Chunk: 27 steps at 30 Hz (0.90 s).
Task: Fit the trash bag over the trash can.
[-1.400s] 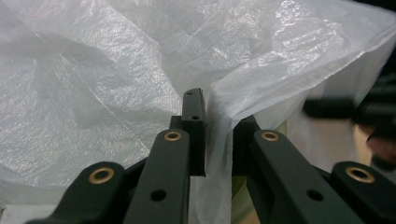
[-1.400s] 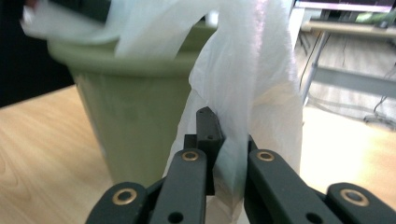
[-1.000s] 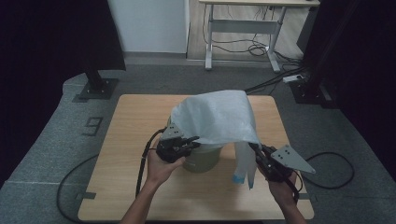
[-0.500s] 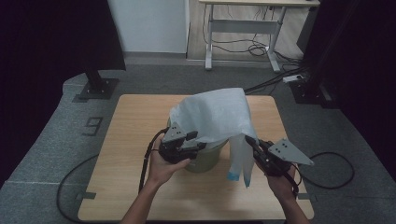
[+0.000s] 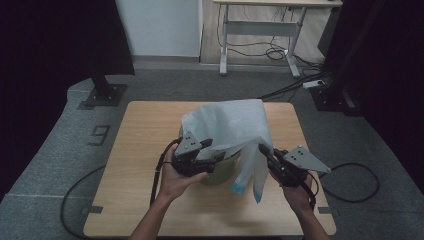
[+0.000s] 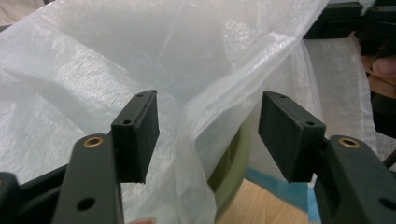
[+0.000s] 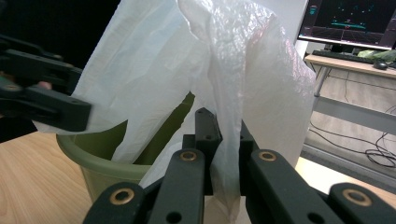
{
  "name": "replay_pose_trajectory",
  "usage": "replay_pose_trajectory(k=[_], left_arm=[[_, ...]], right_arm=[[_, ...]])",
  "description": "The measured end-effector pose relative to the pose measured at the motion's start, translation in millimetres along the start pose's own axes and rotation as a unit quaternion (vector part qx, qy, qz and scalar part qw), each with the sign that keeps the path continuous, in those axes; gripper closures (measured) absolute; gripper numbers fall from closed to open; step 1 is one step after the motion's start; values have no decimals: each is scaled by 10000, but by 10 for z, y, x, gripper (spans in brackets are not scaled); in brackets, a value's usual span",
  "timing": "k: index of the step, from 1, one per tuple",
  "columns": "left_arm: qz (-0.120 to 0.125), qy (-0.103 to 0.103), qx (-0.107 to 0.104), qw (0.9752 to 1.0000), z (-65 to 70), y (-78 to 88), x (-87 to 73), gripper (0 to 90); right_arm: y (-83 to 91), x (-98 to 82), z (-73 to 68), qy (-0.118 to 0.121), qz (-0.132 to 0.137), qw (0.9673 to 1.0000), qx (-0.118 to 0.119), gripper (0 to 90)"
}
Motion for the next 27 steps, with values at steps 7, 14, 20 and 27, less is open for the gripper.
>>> replay_pose_trajectory(k=[7, 14, 20, 27], left_arm=[[-133, 415, -292, 9986, -4, -221, 53, 752], [-323, 392, -579, 9970, 129, -328, -19, 758], [-280, 660, -502, 9962, -32, -240, -67, 707], [-235, 841, -506, 9949, -146, -160, -75, 615]], right_arm=[[97, 51, -2, 56, 130, 9999, -69, 856], [294, 85, 79, 47, 235, 9995, -212, 856], [304, 12, 117, -112, 215, 9995, -191, 848], [110, -56, 39, -167, 99, 9998, -30, 848]])
Point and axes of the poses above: each handheld gripper's, and its own axes: y roughly backward along the jaws, x roughly out of its top, z roughly to its right, the point moved 10 cm from there along -y, roughly forward along the jaws, and after that the axes turned 10 degrees about x, right-handed, at the moved point
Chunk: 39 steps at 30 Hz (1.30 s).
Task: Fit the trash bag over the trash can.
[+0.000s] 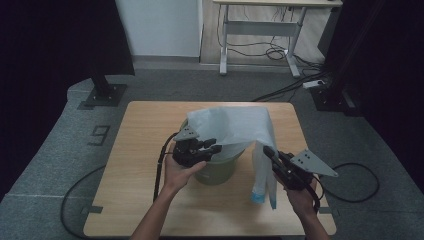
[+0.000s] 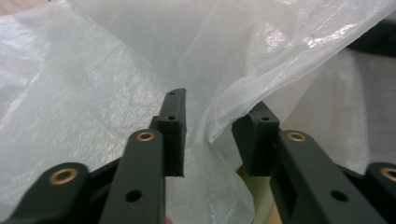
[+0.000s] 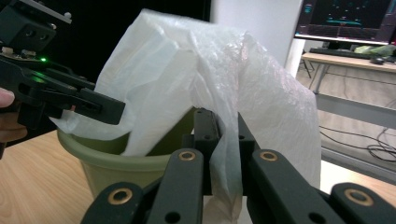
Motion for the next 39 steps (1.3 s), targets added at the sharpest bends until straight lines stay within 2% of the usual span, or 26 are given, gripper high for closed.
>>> replay_pose_trajectory(k=[2, 3, 4, 6, 13, 19, 22, 24, 27, 35, 39], left_arm=[[16, -45, 9, 10000, 25, 12, 6, 524], [19, -74, 9, 10000, 41, 20, 10, 524], [44, -122, 55, 9999, 63, 39, 26, 479], [61, -149, 78, 9998, 73, 54, 37, 448], [113, -270, 29, 9996, 179, 124, 117, 399], [22, -439, 68, 9990, 287, 53, 178, 391], [-170, -475, 130, 9986, 294, -9, 159, 424], [-325, -385, 73, 9987, 292, -63, 131, 510], [-403, -340, -50, 9986, 331, -121, 122, 622], [-340, -327, -273, 9985, 445, -255, 175, 779], [-331, -346, -296, 9984, 460, -284, 174, 802]], right_arm=[[-39, 14, -43, 38, 1, 10000, 41, 847], [-39, 14, -43, 38, 1, 10000, 41, 847], [-41, 20, -52, 55, -1, 10000, 43, 847], [-36, 23, -51, 58, 4, 10000, 40, 848], [22, 3, -5, 3, 1, 10000, -14, 847], [-11, -25, -4, -38, -38, 10000, 20, 848], [-11, -4, -10, -29, 1, 10000, 17, 849], [21, 35, -11, -4, 65, 10000, -7, 851], [95, 102, -24, 61, 165, 9998, -38, 852], [292, 149, 12, 30, 358, 9992, -163, 853], [333, 136, 54, -10, 374, 9991, -213, 853]])
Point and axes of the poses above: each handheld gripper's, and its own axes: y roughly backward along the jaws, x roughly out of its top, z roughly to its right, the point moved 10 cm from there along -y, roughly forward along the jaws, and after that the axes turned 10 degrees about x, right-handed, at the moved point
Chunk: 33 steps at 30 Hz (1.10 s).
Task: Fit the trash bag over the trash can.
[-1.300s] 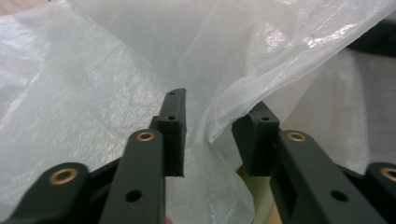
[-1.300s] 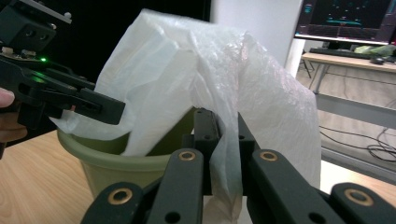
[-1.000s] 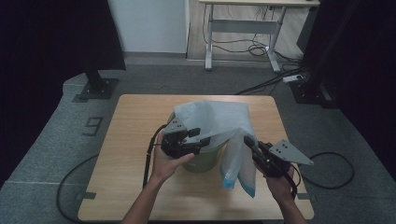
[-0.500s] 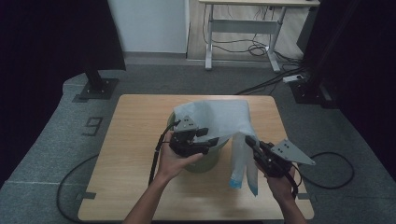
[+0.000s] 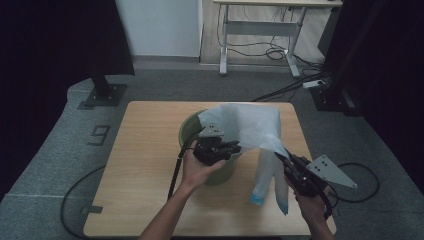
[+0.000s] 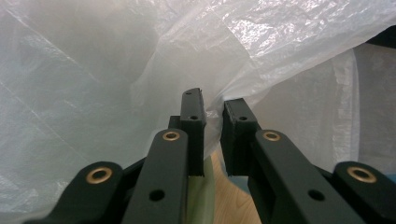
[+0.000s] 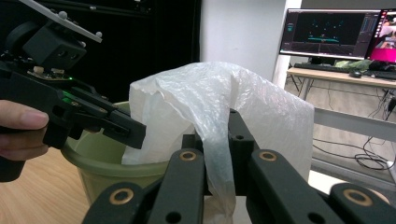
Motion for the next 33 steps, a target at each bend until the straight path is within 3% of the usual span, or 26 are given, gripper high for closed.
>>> replay_pose_trajectory(k=[9, 11, 12, 13, 17, 20, 23, 27, 29, 31, 33], left_arm=[[-1, 157, 10, 9999, -151, 201, -150, 784], [49, 125, 151, 9998, -189, 250, -174, 724], [98, 112, 250, 9996, -209, 274, -173, 581], [122, 101, 296, 9994, -218, 298, -170, 581], [263, -13, 348, 9990, -176, 358, -116, 415], [357, -141, 301, 9988, -103, 347, -58, 370], [369, -215, 359, 9984, -79, 290, -26, 400], [249, -244, 224, 9991, -62, 217, -28, 589], [181, -267, 147, 9994, -55, 208, -43, 680], [115, -323, 245, 9991, -90, 209, -64, 754], [93, -211, 274, 9994, -143, 227, -81, 808]], right_arm=[[-149, -49, -47, -17, -134, 9998, 170, 852], [-220, -65, -72, -38, -178, 9996, 231, 852], [-290, -76, -103, -54, -215, 9993, 304, 852], [-290, -76, -103, -54, -215, 9993, 304, 852], [-419, -95, -172, -43, -311, 9987, 411, 852], [-484, -112, -211, -14, -369, 9983, 461, 852], [-538, -166, -244, -38, -420, 9978, 512, 851], [-573, -264, -283, -94, -480, 9969, 620, 820], [-572, -307, -298, -86, -495, 9965, 672, 754], [-545, -354, -335, -68, -466, 9957, 800, 620], [-497, -415, -373, 30, -454, 9955, 829, 501]])
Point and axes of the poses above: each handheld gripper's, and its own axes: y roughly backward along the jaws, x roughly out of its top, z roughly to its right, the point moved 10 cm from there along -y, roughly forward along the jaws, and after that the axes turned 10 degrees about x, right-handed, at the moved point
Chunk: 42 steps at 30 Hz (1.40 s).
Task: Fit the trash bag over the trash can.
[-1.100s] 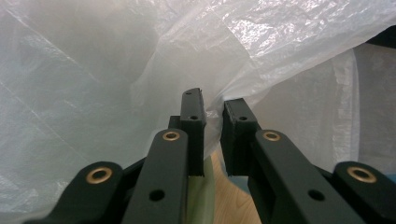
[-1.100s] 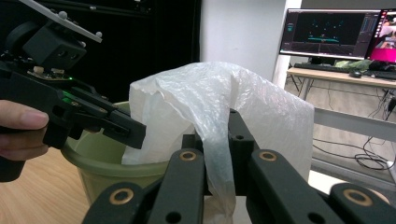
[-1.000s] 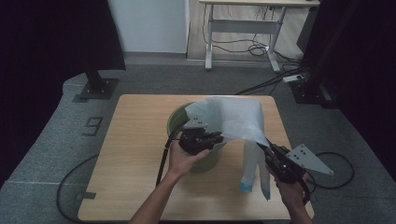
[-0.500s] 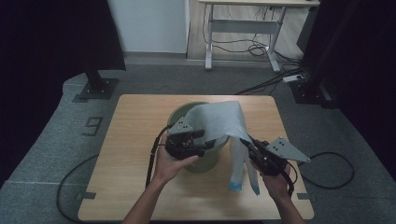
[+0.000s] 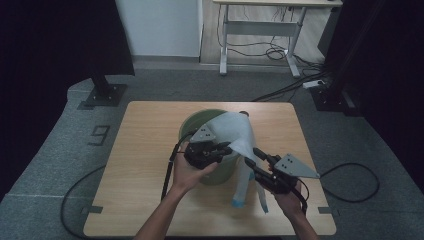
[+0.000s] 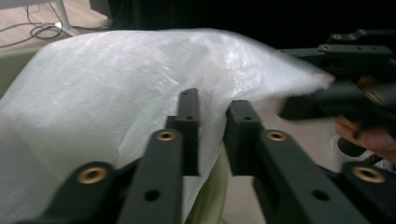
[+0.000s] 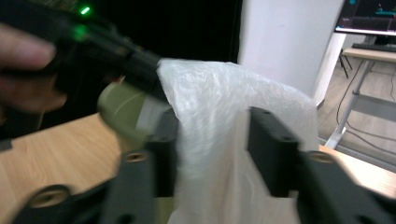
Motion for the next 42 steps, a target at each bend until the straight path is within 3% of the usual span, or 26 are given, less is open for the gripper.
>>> replay_pose_trajectory(k=[4, 7, 10, 15, 23, 26, 28, 30, 32, 34, 42], left_arm=[[117, 178, 69, 9997, -110, 44, -3, 871], [234, 263, 185, 9992, -186, 95, 0, 888], [270, 338, 274, 9987, -251, 133, -15, 890], [333, 428, 325, 9980, -313, 190, -25, 884], [367, 578, 227, 9974, -352, 226, -48, 872], [359, 583, 268, 9973, -389, 254, -73, 870], [359, 630, 300, 9969, -437, 276, -91, 869], [364, 697, 339, 9963, -506, 309, -116, 869], [356, 741, 366, 9959, -561, 339, -146, 868], [358, 776, 396, 9956, -605, 360, -176, 864], [372, 979, 554, 9930, -807, 442, -249, 866]], right_arm=[[79, -165, -87, 80, -93, 9999, -56, 396], [79, -396, -124, 198, -418, 9988, -160, 383], [29, -647, -144, -55, -604, 9980, -157, 363], [-58, -769, -221, -228, -642, 9977, -44, 326], [-229, -864, -220, -334, -737, 9967, -104, 280], [-235, -907, -166, -630, -656, 9958, 65, 284], [-167, -888, -155, -737, -467, 9958, 266, 291], [-134, -881, -142, -723, -450, 9960, 285, 291], [-63, -868, -86, -723, -433, 9962, 221, 291], [34, -865, 31, -589, -530, 9969, -2, 290], [280, -727, 199, -722, -210, 9972, -42, 286]])
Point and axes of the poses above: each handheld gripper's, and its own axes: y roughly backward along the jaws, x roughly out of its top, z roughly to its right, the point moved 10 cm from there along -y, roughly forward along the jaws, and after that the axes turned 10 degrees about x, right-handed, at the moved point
